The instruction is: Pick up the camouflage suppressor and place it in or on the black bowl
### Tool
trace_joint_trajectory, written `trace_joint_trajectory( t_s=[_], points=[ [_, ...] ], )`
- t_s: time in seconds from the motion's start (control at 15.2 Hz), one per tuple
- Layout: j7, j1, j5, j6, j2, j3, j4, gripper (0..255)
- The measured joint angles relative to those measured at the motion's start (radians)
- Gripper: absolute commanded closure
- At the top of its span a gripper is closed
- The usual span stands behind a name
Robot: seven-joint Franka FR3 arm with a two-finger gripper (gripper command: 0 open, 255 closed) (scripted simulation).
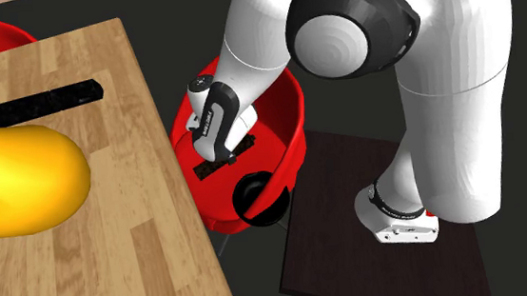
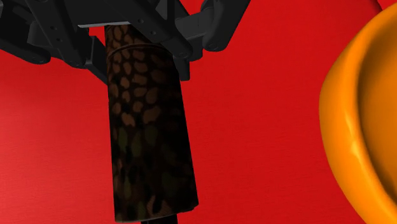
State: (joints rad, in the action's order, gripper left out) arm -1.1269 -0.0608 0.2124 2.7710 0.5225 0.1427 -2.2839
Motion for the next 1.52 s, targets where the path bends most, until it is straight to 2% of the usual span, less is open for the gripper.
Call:
trace_joint_trajectory(
  t_s=[0.59,1.52],
  points=[
    [0.023,0.024,-0.030,-0.070,-0.091,0.031,-0.022,255],
    [0.077,0.059,-0.107,-0.228,-0.273,0.081,-0.043,255]
  ],
)
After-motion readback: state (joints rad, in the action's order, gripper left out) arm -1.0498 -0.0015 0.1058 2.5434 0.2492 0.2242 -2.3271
